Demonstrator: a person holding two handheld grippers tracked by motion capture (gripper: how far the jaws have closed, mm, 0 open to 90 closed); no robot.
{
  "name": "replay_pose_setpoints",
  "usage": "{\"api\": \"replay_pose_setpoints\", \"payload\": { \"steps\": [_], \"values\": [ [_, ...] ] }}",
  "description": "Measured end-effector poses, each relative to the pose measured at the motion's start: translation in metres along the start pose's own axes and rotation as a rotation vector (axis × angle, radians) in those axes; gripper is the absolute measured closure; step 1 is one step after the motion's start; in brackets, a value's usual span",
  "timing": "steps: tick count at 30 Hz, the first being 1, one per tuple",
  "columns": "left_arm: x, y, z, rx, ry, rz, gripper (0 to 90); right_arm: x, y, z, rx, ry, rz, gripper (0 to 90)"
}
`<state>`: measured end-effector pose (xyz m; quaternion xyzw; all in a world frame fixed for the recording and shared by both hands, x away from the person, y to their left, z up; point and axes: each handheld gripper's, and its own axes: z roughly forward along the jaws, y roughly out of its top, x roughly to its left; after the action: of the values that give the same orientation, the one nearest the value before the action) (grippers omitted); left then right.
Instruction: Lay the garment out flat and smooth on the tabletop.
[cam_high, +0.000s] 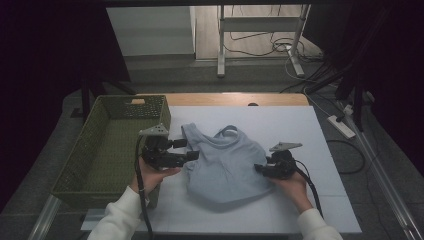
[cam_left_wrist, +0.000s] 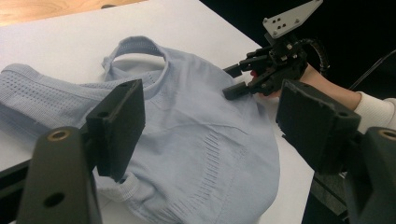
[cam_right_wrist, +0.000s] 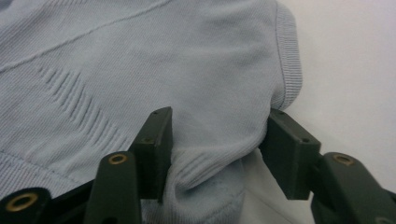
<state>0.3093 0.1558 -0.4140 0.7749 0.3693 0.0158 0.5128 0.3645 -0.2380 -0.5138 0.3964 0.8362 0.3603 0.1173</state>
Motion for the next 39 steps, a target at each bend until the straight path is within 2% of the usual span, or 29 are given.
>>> {"api": "replay_pose_setpoints", "payload": {
  "steps": [5,10,16,21,26,29,32,39],
  "values": [
    [0.0,0.0,0.001,0.005,0.001,-0.001,24.7,-0.001,0.0,0.0,-0.003,0.039,0.003,65.8],
    [0.001,-0.001,0.002,0.008,0.001,-0.004,24.7,0.002,0.002,-0.002,-0.011,0.037,-0.031,77.5],
    [0.0,-0.002,0.002,0.012,0.002,-0.003,24.7,0.003,0.005,-0.012,-0.043,0.016,-0.06,79.2],
    [0.001,-0.002,0.002,0.013,0.002,-0.006,24.7,0.003,0.006,-0.028,-0.076,-0.011,-0.072,79.4],
    [0.001,-0.002,0.0,0.008,-0.001,-0.009,24.7,0.01,0.003,-0.041,-0.082,-0.029,-0.089,79.4],
    [0.0,-0.002,-0.001,0.004,-0.007,-0.008,24.6,0.015,-0.002,-0.047,-0.075,-0.048,-0.1,79.4],
    [-0.001,-0.002,-0.001,0.004,-0.015,-0.002,24.7,0.018,-0.01,-0.055,-0.079,-0.057,-0.091,79.5],
    [-0.004,-0.002,-0.001,0.006,-0.032,0.006,24.6,0.025,-0.033,-0.087,-0.101,-0.103,-0.066,79.6]
  ]
}}
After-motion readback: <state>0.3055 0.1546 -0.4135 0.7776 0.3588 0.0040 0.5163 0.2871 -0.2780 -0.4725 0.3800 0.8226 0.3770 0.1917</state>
